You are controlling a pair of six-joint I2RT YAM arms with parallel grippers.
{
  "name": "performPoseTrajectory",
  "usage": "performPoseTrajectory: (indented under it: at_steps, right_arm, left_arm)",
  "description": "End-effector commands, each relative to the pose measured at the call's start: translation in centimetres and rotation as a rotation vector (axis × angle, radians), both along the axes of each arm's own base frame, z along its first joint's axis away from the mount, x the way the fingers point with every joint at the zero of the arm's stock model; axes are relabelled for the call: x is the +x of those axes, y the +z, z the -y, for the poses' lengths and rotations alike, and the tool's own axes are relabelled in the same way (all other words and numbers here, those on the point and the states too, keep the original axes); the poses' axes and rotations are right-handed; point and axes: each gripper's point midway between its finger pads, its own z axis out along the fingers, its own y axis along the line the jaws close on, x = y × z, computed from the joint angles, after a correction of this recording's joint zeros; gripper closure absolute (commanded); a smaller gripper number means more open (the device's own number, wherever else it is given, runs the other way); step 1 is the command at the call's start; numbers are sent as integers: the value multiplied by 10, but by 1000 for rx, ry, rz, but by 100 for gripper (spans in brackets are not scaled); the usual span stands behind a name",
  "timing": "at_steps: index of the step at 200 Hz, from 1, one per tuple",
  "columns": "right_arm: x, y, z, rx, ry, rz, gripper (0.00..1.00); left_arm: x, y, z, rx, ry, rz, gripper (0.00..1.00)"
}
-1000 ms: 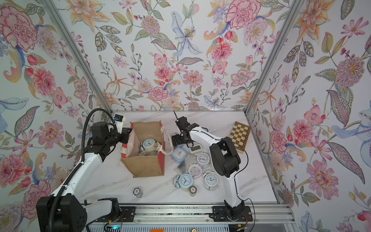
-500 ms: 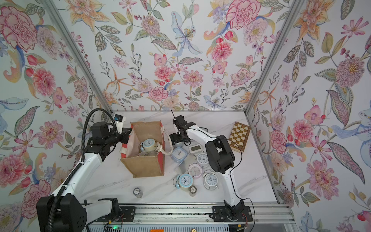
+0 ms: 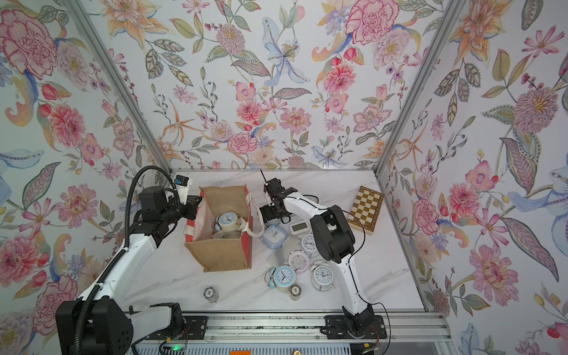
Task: Put the alarm clock into the canvas bag
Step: Pick up the alarm from the center of the board.
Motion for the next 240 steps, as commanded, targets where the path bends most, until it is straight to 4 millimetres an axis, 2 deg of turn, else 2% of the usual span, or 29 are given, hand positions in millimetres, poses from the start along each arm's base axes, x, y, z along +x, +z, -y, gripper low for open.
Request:
performPoseTrajectory:
  at_steps: [1, 45, 84, 153, 240]
  right_arm:
    - [-4, -4, 0, -13, 10, -21, 6]
    - [-4, 12, -2, 9, 8, -5, 14]
    - [-1, 41, -4, 43, 2, 37, 22]
    - [-2, 103, 1, 83, 6, 119, 24]
    - [-8, 194, 30, 69, -35, 301, 24]
  left_arm:
    - [-1, -4, 8, -12, -36, -2, 93]
    - [-1, -4, 8, -13, -38, -4, 93]
    - [-1, -5, 9, -16, -45, -7, 93]
    - [-2, -4, 9, -15, -39, -3, 94]
    - [-2, -3, 10, -20, -44, 1, 94]
